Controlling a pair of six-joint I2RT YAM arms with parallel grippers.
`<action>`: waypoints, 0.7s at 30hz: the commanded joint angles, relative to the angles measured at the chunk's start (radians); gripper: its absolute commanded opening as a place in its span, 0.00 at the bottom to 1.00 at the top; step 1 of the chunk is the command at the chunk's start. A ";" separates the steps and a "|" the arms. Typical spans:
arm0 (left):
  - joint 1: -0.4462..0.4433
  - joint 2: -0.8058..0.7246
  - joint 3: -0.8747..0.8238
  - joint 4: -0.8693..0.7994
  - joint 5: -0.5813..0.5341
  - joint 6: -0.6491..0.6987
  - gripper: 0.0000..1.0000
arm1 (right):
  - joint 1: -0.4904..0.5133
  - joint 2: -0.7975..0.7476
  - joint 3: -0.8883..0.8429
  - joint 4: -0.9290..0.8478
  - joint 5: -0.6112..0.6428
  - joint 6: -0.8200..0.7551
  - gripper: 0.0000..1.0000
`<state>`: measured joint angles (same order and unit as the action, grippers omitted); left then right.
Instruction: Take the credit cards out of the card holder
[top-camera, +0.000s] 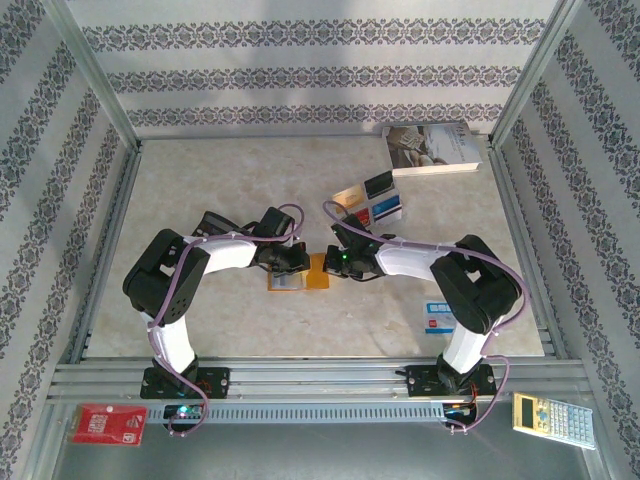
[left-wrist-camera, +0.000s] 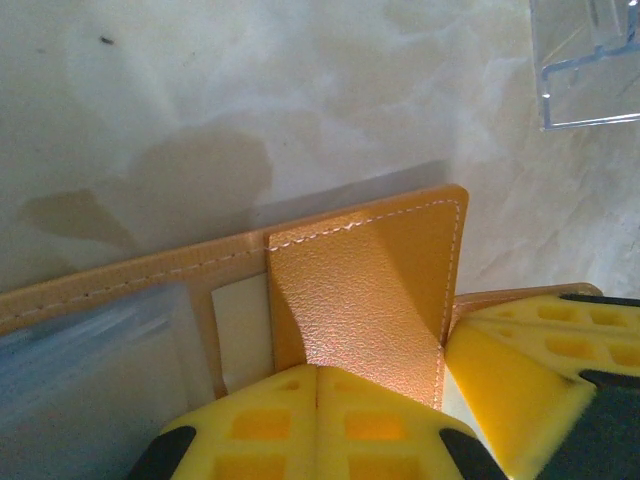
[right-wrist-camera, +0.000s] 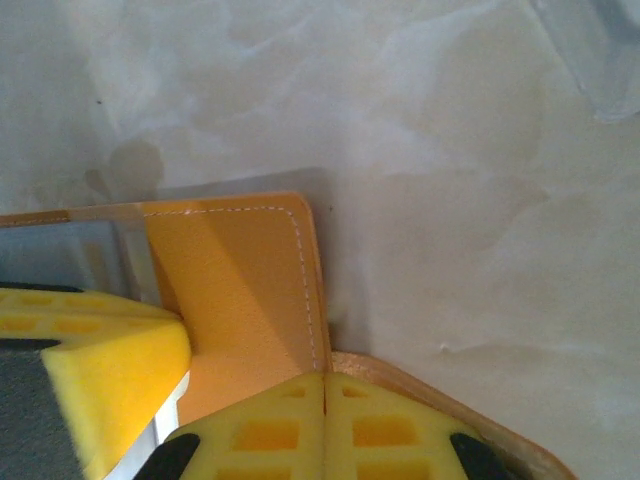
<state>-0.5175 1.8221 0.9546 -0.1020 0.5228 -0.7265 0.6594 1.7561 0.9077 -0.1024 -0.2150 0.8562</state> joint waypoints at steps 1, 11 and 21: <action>-0.009 -0.024 0.013 -0.115 -0.021 -0.036 0.02 | 0.011 0.033 0.014 0.025 0.022 0.027 0.02; 0.077 -0.240 -0.045 -0.242 -0.091 -0.055 0.34 | 0.013 0.098 0.014 -0.016 0.071 0.017 0.02; 0.091 -0.229 -0.095 -0.269 -0.104 -0.056 0.41 | 0.025 0.118 0.028 -0.037 0.081 0.004 0.02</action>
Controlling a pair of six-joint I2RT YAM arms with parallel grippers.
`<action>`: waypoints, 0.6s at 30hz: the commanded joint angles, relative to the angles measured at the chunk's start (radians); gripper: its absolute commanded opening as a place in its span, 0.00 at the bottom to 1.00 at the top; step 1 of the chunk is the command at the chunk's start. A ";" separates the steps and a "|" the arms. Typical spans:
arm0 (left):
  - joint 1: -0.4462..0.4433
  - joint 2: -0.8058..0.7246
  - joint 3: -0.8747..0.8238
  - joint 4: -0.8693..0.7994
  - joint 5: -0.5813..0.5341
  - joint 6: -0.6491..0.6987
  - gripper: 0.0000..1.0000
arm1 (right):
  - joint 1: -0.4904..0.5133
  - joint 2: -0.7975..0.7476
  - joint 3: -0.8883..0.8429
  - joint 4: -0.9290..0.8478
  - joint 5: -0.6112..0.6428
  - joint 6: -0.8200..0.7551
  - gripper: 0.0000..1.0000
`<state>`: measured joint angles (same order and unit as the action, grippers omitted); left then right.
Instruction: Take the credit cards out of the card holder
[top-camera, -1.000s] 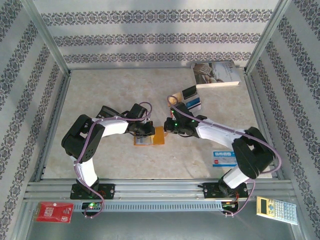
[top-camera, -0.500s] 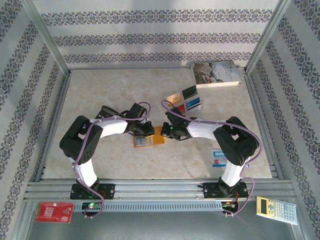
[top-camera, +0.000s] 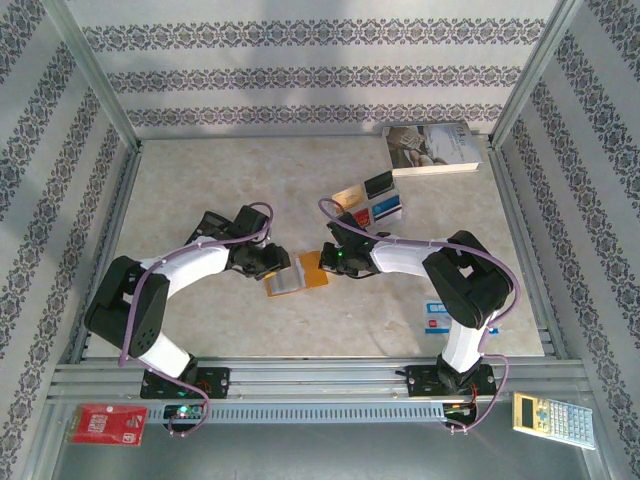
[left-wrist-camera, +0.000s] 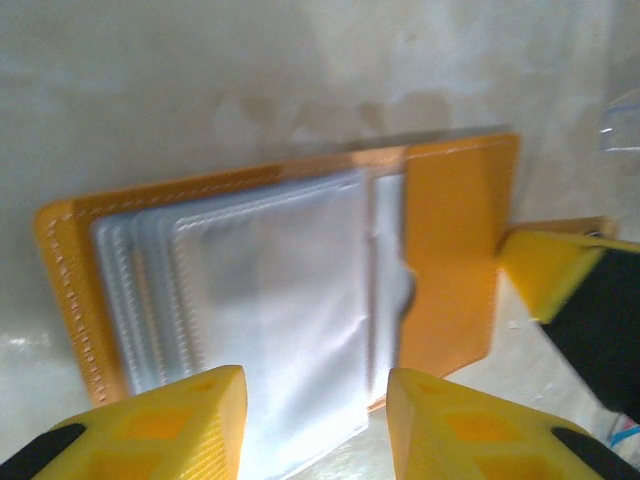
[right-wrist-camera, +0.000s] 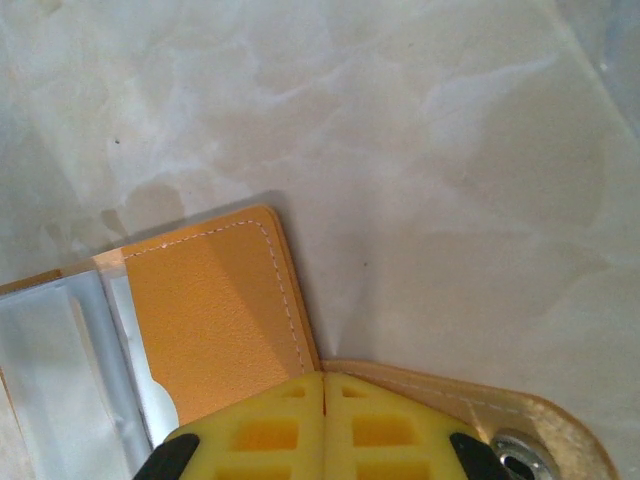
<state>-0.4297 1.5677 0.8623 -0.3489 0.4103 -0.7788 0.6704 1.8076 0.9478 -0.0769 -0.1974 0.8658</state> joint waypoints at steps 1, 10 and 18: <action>0.003 0.036 0.000 -0.013 0.018 -0.004 0.41 | 0.014 0.068 -0.011 -0.064 0.062 -0.006 0.02; 0.001 0.112 0.044 0.015 0.070 0.027 0.39 | 0.021 0.056 -0.006 -0.060 0.047 -0.011 0.03; 0.002 0.176 0.058 -0.017 0.046 0.073 0.32 | 0.036 -0.069 0.020 -0.059 0.043 -0.062 0.14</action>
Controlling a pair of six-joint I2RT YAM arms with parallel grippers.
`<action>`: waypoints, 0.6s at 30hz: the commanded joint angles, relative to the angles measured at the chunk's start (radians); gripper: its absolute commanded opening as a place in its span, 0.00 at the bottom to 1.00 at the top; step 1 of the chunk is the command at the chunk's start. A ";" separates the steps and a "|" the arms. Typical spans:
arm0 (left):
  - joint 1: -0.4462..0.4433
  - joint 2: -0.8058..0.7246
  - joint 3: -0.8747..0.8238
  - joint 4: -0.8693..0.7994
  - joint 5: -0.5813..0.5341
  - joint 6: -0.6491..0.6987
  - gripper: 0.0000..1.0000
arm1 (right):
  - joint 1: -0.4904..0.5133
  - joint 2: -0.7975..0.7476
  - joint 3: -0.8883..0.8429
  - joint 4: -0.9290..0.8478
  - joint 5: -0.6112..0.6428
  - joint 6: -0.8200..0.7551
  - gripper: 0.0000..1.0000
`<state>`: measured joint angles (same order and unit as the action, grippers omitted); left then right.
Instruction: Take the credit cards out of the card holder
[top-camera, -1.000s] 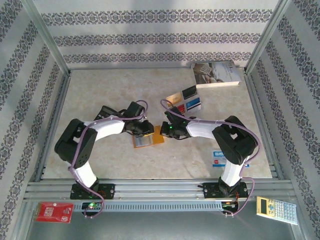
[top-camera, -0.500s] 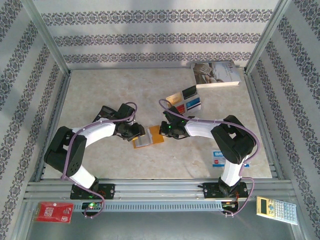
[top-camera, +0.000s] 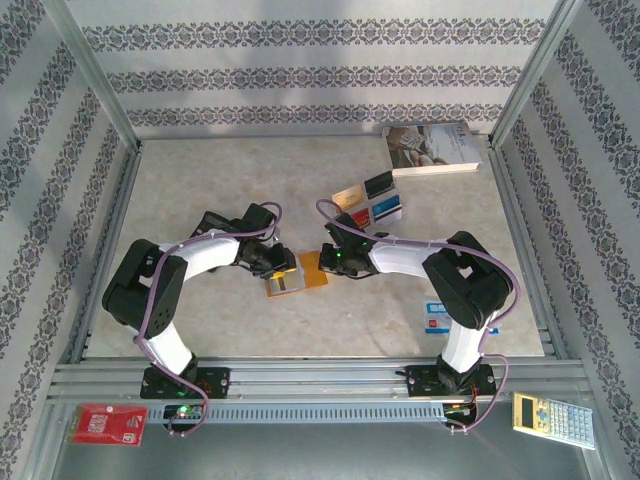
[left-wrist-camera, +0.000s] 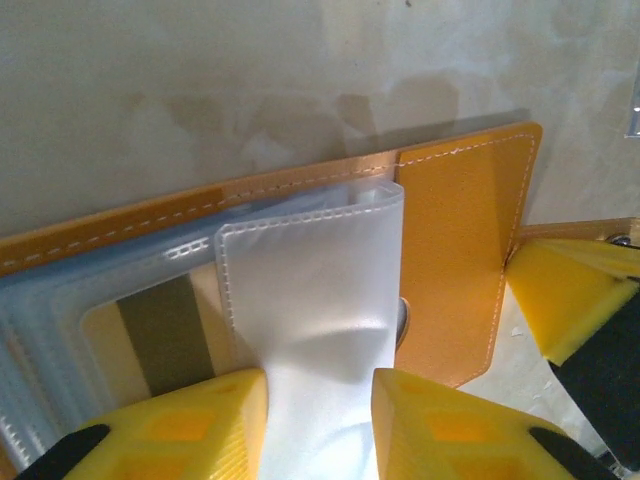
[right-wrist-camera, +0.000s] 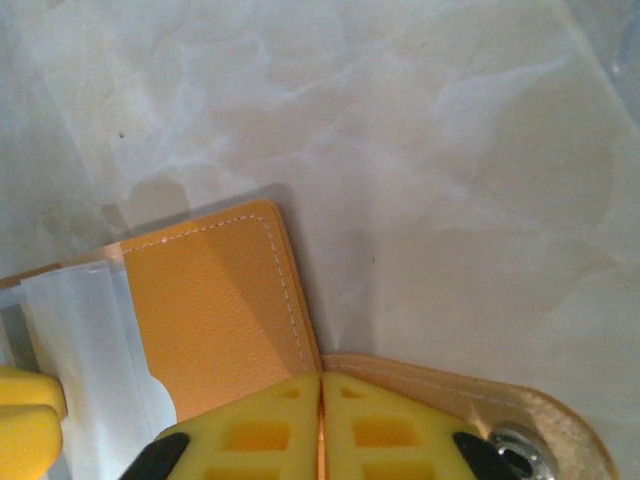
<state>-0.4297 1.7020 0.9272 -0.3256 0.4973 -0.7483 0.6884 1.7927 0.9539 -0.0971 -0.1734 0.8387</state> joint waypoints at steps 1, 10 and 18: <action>0.002 0.043 -0.008 -0.052 -0.055 0.053 0.31 | 0.020 -0.066 0.018 -0.038 0.023 -0.047 0.18; 0.002 0.054 -0.027 -0.037 -0.059 0.071 0.16 | 0.069 -0.013 0.083 -0.034 -0.051 -0.078 0.25; 0.002 0.055 -0.039 -0.021 -0.055 0.065 0.04 | 0.077 0.075 0.133 -0.017 -0.151 -0.078 0.29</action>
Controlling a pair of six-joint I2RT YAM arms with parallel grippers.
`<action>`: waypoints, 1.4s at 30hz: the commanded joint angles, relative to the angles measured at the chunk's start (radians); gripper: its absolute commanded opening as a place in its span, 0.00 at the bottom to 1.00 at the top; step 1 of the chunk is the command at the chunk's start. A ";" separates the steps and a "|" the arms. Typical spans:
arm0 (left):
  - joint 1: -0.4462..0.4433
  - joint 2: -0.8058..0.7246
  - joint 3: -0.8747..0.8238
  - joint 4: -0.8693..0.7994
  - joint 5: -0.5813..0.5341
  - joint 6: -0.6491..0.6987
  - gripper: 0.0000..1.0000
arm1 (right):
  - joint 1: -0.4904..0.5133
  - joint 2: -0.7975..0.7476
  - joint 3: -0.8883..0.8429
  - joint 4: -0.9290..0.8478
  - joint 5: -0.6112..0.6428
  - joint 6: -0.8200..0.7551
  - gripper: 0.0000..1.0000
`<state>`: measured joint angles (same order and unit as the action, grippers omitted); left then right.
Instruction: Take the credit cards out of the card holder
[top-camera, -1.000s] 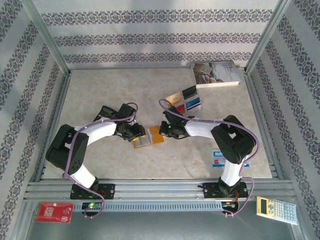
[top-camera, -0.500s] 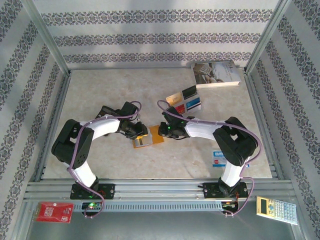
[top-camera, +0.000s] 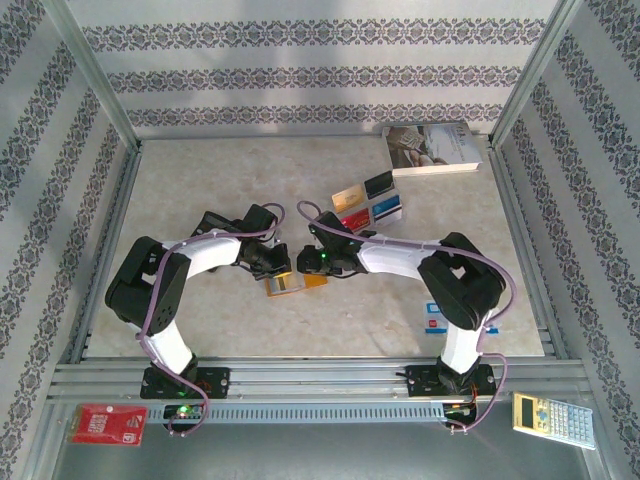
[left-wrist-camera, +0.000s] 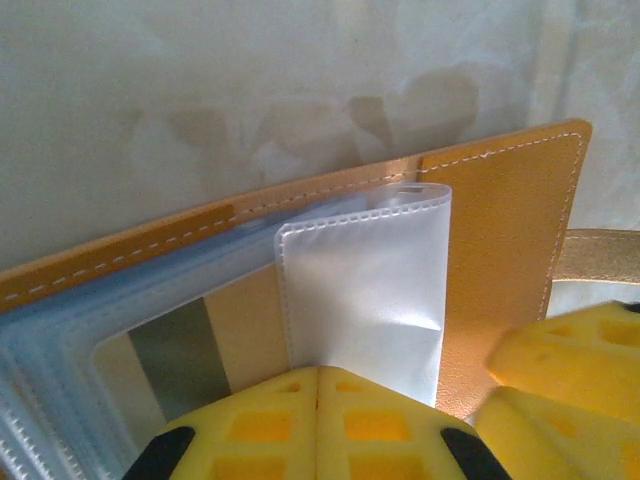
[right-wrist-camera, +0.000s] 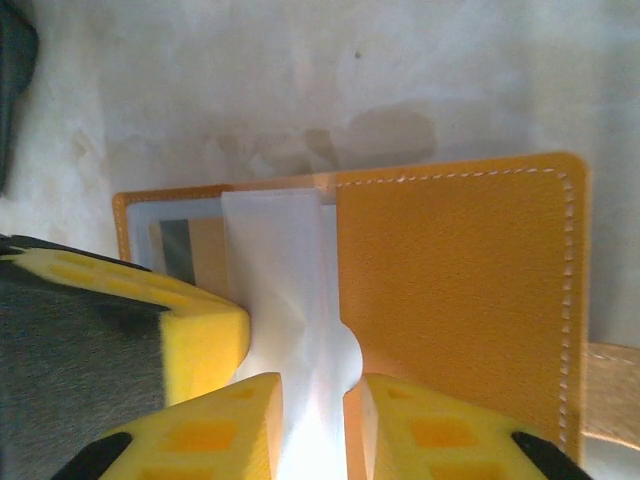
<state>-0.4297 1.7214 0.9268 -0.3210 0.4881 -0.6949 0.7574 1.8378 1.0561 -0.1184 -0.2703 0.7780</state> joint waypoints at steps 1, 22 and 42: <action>0.003 0.032 -0.039 -0.026 -0.047 0.010 0.03 | 0.007 0.040 0.036 0.001 -0.058 -0.016 0.29; 0.041 -0.088 -0.105 0.036 -0.017 -0.112 0.26 | -0.006 0.070 -0.005 0.007 0.009 0.021 0.14; 0.043 -0.054 -0.107 0.036 -0.013 -0.084 0.07 | 0.028 0.120 0.077 -0.023 -0.062 -0.052 0.38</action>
<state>-0.3969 1.6402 0.8333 -0.2718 0.4786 -0.7933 0.7696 1.9148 1.1080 -0.1074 -0.3134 0.7509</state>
